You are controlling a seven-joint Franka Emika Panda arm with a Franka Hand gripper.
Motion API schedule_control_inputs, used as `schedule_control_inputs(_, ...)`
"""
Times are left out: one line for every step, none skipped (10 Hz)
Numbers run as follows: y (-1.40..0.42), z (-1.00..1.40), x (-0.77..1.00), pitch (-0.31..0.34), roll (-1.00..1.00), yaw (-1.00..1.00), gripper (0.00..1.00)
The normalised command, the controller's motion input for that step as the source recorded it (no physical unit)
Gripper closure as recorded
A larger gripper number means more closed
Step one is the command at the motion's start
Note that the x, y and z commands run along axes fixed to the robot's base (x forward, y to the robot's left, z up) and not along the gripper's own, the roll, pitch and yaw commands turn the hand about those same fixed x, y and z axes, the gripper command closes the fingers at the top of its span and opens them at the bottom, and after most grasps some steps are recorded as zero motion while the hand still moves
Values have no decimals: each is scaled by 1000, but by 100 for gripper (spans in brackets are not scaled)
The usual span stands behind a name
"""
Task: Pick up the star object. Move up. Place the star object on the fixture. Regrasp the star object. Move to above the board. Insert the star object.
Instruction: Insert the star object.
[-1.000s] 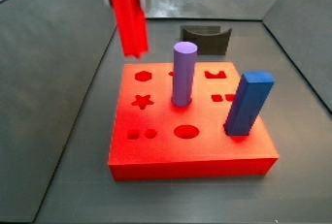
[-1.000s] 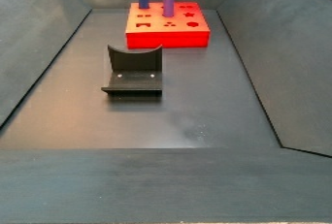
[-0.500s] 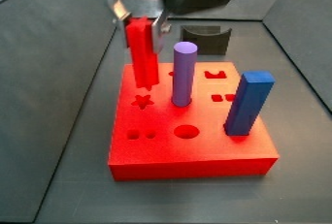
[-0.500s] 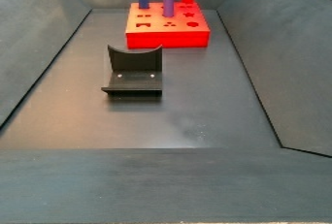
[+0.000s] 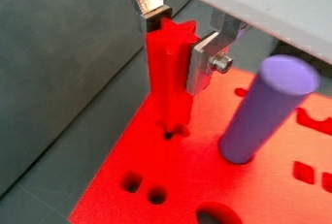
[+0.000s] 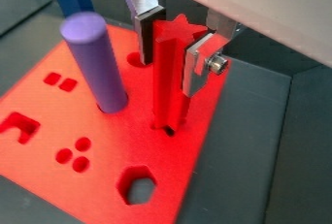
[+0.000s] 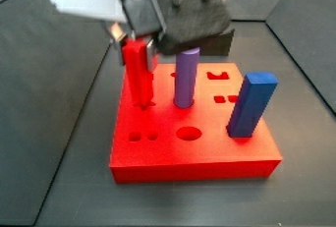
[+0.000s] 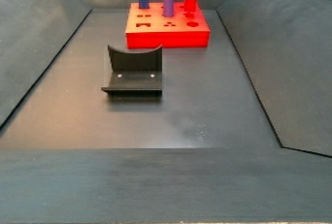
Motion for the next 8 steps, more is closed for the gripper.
schedule_control_inputs(0, -111, 0, 0, 27, 0, 100)
schedule_control_inputs(-29, -611, -203, -1, 91, 289, 100)
schedule_control_inputs(0, -651, -137, -1, 13, 423, 100)
schedule_control_inputs(6, -460, -277, -20, 19, 451, 100)
schedule_control_inputs(31, -569, -394, 0, 29, 680, 100)
schedule_control_inputs(0, -497, -274, 0, -43, 646, 100)
schedule_control_inputs(0, -591, -306, 0, -40, 840, 100)
schedule_control_inputs(0, -629, 0, 0, -64, 797, 100)
